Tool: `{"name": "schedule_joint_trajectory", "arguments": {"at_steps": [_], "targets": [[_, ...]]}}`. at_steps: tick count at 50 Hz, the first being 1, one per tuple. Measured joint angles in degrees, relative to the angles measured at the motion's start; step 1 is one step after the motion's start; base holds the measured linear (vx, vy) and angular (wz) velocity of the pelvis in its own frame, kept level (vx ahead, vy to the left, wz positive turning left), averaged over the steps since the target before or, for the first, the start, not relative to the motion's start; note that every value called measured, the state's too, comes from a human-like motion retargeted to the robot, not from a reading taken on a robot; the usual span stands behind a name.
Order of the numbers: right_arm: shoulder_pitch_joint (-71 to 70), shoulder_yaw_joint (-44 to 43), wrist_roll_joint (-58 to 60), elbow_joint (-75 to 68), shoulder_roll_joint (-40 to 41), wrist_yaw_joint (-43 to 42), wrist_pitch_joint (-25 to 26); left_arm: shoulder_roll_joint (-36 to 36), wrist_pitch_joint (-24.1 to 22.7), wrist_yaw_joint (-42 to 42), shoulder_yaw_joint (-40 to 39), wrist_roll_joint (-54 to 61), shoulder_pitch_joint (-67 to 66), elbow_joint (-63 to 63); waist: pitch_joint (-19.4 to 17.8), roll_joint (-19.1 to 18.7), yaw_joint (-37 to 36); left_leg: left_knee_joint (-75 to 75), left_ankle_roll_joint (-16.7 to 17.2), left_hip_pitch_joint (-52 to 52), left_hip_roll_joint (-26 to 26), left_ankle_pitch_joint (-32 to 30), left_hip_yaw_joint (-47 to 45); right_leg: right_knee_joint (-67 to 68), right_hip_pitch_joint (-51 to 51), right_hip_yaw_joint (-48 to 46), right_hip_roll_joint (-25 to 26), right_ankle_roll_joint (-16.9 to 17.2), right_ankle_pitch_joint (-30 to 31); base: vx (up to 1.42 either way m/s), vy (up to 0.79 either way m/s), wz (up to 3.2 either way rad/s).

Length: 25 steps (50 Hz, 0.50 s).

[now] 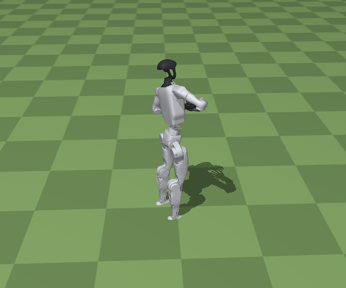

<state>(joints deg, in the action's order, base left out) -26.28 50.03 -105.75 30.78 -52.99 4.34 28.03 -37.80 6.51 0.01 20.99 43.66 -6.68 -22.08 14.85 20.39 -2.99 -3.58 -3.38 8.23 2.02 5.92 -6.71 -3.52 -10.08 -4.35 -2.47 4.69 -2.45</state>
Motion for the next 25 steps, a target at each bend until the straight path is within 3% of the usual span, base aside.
{"name": "schedule_joint_trajectory", "arguments": {"at_steps": [7,12,15,17,20,25], "targets": [[2.01,-7.46,2.3,5.67,-5.82,-0.99,-5.79,0.26,-0.29,-1.59,-3.36,-2.39,-4.24,-1.24,9.07,-1.08,4.25,-0.77,0.05,8.96,0.11,-1.24,-0.89,-0.72,-9.26,0.41,-0.04,0.55,1.63,0.0,0.0,0.0],[8.08,-15.1,7.62,5.77,-3.49,-1.46,-9.68,0.09,-0.43,-2.06,-6.06,-4.86,-5.93,-0.56,13.5,-2.95,5.95,-0.74,0.12,13.64,0.16,-1.74,-1.38,-0.89,-14.05,0.78,-0.08,0.98,2.23,0.0,0.0,0.0],[13.24,-17.96,11.11,2.87,2.53,-1.74,-10.86,-0.19,-0.77,-1.87,-7.13,-6.65,-4.29,1.03,14.26,-4.06,5.86,-0.75,0.02,14.36,0.15,-1.83,-1.71,-1.15,-14.79,1.2,-0.04,1.13,2.42,0.0,0.0,0.0],[14.35,-18.64,12.7,-0.51,7.04,-1.88,-11.51,-1.33,-0.77,-1.39,-7.7,-7.35,-0.21,3.25,11.46,-5.17,5.68,1.12,0.18,12.16,0.02,0.63,-1.02,0.7,-12.53,1.2,0.16,1.38,-0.22,0.03,-0.01,-0.02],[20.22,-18.77,17.04,-6.53,16.54,-2.42,-11.46,1.3,-0.78,-0.51,-4.79,-11.24,0.84,4.25,13.85,-5.78,4.72,2.62,-0.24,15.14,0.03,-0.07,-2.29,-1.18,-14.27,1.96,-0.14,1.32,2.17,-0.04,-0.03,-0.13],[20.25,-17.4,21.51,-16.99,26.51,-4.22,-12.27,0.33,-0.14,1.37,-2.01,-15.63,8.41,8.34,9.17,-8.11,3.82,8.56,-0.02,12.55,-0.34,5.23,-1.69,1.04,-9.94,2.05,0.17,1.57,-1.7,0.01,-0.01,0.0]]}}
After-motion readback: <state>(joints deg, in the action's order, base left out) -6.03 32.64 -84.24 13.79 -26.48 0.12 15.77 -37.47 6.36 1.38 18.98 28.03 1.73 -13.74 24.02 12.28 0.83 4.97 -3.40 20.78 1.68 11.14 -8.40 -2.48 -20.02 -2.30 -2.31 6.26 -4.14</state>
